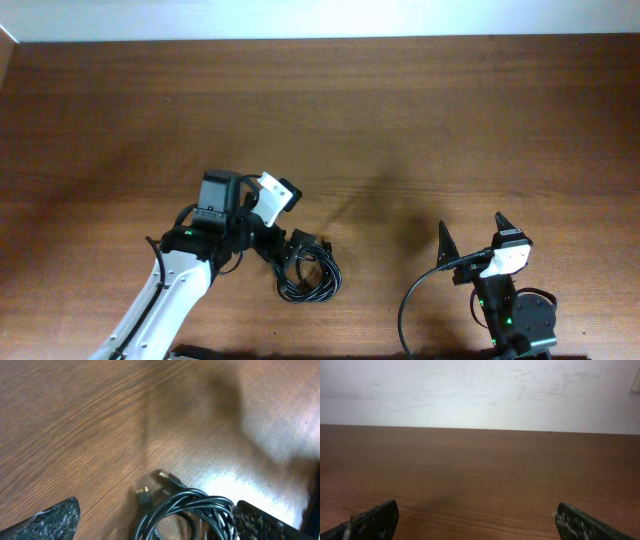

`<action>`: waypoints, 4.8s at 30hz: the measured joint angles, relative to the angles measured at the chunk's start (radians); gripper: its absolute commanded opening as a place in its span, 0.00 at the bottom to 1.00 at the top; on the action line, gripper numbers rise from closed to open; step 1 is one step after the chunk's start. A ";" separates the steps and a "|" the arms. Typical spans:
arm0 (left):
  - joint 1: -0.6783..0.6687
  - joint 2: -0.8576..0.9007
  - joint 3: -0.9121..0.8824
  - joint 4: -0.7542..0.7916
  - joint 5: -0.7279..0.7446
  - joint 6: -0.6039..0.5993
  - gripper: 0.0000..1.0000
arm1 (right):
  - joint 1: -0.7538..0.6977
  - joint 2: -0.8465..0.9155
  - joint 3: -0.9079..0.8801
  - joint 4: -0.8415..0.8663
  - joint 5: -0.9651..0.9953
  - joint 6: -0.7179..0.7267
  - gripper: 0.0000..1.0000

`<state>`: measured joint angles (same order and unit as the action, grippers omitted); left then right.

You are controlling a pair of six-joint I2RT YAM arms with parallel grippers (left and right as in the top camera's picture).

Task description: Untangle cables

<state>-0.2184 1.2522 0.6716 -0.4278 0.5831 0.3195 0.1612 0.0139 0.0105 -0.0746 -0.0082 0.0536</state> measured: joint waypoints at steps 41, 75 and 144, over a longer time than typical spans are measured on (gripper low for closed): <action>-0.169 0.134 0.008 -0.126 -0.182 0.240 0.99 | 0.000 0.000 0.000 0.000 0.000 0.000 0.99; -0.377 0.151 0.184 0.076 -0.597 -0.043 0.00 | 0.000 0.000 0.000 0.000 0.000 0.000 0.99; -0.387 0.123 0.224 0.148 -0.495 -1.067 0.00 | 0.146 1.066 0.884 -0.602 -0.597 0.294 0.04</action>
<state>-0.6052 1.3750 0.8959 -0.2798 0.0879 -0.7471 0.3073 1.0798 0.8948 -0.6769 -0.6048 0.3473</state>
